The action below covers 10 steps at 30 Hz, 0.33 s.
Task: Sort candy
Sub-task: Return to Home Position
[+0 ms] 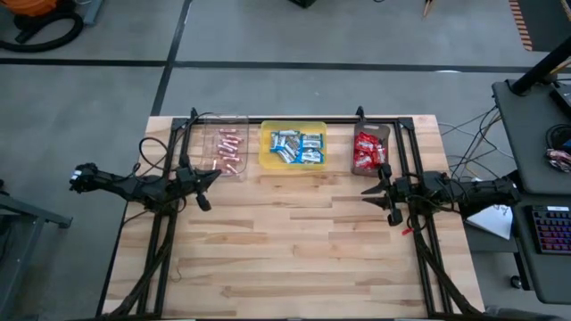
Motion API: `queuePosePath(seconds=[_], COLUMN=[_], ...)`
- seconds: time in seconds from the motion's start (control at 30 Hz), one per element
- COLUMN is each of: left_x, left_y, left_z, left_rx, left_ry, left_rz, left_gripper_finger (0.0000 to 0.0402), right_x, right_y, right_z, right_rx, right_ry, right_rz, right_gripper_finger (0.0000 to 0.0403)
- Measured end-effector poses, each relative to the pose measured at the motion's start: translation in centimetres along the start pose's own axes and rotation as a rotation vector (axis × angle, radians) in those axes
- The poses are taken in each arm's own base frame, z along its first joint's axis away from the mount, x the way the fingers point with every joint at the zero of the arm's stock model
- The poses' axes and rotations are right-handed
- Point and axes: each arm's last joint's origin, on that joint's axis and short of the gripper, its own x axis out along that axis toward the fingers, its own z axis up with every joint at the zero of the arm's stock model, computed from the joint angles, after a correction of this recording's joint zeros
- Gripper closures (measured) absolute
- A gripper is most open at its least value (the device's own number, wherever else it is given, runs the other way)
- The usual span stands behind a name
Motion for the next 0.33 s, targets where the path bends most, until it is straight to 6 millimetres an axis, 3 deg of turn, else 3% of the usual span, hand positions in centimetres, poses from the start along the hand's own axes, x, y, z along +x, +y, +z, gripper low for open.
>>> queuePosePath(seconds=[0.33], left_x=[0.00], left_y=[0.00], left_z=[0.00], left_rx=[0.000], left_ry=[0.000], left_rz=[0.000], left_gripper_finger=[0.0402], right_x=[0.00], right_y=[0.00], right_z=[0.00], right_rx=[0.000], right_ry=[0.000], right_rz=[0.000], right_gripper_finger=[0.0328])
